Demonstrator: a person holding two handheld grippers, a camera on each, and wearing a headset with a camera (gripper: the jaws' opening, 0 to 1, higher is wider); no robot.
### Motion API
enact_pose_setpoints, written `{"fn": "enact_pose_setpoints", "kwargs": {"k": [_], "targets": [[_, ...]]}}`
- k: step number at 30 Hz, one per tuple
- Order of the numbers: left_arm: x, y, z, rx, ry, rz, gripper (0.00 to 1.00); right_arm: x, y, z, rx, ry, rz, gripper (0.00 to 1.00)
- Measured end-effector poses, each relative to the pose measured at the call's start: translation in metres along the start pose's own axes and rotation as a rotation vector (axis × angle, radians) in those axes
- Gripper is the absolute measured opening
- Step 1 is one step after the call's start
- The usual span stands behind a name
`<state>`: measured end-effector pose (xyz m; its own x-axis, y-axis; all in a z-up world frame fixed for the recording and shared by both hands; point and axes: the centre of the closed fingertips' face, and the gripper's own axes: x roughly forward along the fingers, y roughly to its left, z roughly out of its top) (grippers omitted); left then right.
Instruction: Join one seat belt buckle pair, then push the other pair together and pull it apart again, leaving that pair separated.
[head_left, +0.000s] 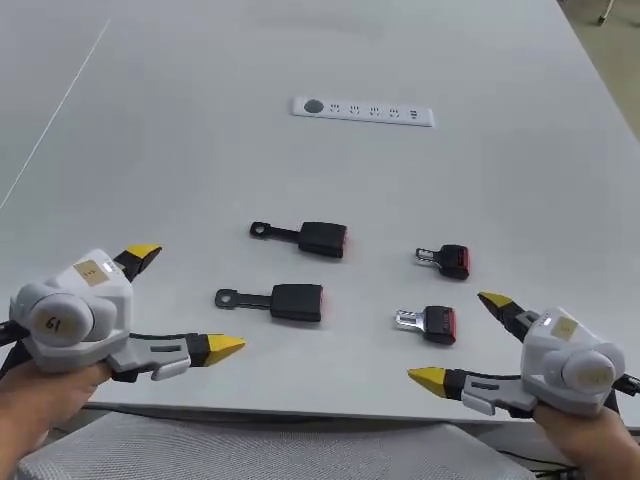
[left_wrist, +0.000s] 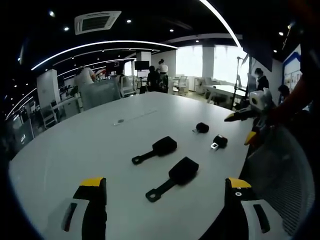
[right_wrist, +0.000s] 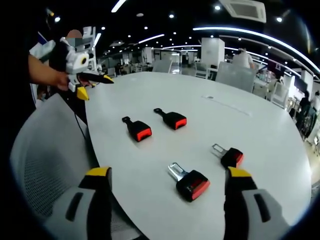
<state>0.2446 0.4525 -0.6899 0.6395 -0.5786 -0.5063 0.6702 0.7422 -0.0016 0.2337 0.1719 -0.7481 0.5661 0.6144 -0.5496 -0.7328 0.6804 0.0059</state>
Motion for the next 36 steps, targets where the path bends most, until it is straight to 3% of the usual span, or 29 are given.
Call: {"fn": "enact_pose_setpoints", "kwargs": {"k": [36], "targets": [[0.014,-0.005,0.001,0.005,0.011,-0.031,1.0,0.001,-0.004,-0.009,0.021,0.025,0.004,0.93]]}}
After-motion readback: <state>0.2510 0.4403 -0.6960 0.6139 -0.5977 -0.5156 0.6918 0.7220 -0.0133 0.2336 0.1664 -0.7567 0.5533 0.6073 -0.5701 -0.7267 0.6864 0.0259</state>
